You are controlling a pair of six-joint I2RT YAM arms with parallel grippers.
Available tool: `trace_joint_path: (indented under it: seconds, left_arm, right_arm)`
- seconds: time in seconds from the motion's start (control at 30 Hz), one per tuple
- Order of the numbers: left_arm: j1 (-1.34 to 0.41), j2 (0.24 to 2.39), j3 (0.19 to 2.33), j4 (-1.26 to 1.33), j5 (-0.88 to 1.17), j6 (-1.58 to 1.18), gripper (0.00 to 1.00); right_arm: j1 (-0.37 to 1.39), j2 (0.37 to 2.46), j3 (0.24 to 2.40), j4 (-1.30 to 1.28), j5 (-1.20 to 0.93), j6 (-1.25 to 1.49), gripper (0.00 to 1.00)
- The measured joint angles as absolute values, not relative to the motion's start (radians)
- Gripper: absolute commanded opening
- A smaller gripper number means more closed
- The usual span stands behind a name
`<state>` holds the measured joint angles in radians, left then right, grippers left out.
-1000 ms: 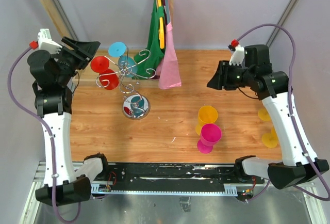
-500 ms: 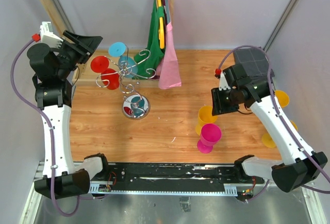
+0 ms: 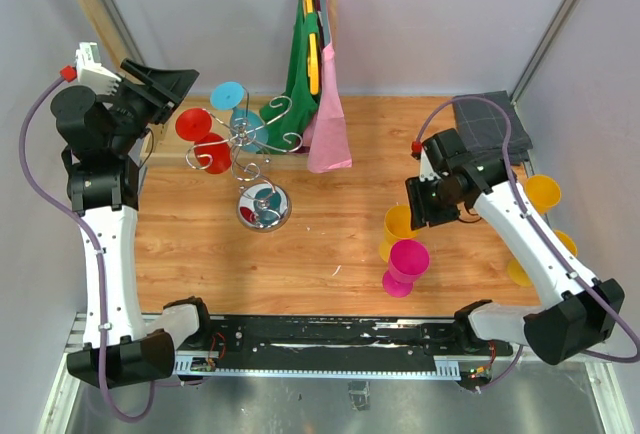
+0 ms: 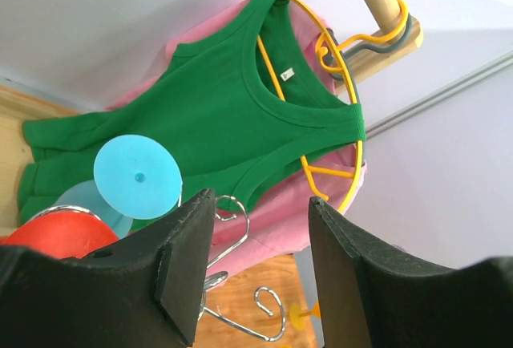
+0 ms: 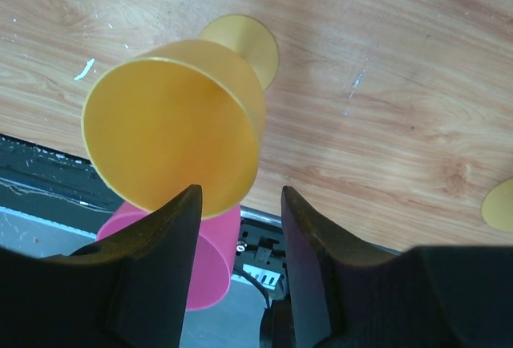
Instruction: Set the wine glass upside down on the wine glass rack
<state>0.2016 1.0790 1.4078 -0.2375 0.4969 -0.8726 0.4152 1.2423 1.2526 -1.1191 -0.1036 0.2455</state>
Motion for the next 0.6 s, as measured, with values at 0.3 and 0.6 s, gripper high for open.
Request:
trace_joint_path:
  seconds: [0.3, 0.6]
  left_arm:
    - [0.202, 1.071, 1.407, -0.237, 0.496, -0.871, 0.56]
    - [0.202, 1.071, 1.407, -0.237, 0.496, -0.868, 0.56]
  right_arm:
    - [0.415, 1.299, 1.248, -1.054, -0.104, 0.243, 0.32]
    - [0.415, 1.324, 1.216, -1.026, -0.096, 0.238, 0.01]
